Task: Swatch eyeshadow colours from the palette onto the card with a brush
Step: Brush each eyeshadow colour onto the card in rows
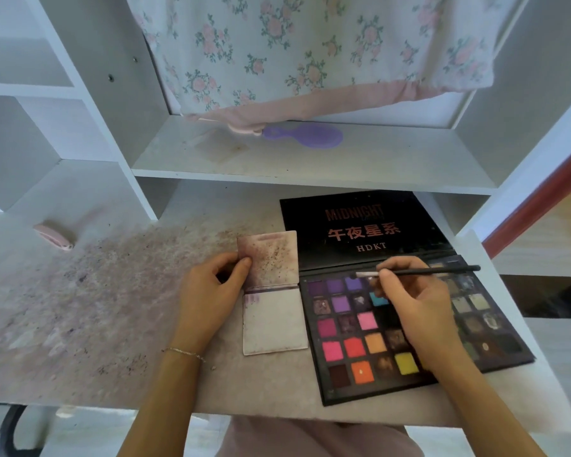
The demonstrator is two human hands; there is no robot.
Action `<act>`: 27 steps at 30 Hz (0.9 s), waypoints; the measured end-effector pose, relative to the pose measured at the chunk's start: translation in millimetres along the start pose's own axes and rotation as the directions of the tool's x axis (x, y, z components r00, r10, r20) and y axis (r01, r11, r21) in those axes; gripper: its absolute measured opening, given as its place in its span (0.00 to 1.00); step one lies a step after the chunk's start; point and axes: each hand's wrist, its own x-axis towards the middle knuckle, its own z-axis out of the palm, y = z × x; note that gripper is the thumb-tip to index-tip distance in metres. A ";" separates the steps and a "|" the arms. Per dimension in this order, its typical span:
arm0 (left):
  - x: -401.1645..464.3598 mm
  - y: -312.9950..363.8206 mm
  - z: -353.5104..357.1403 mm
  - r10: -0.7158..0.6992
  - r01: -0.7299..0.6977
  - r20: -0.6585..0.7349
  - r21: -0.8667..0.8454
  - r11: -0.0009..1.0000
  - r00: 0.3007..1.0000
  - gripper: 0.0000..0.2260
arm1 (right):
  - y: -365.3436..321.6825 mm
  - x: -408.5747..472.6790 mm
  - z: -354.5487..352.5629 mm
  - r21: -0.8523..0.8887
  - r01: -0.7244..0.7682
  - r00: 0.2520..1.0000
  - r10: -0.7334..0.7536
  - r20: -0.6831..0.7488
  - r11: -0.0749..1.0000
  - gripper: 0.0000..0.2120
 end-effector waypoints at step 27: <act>0.0 -3.5 0.0 0.052 -0.052 0.019 -0.004 0.999 0.998 0.08 | 22.3 15.3 -16.3 -0.332 0.091 0.996 -0.083 0.039 0.939 0.11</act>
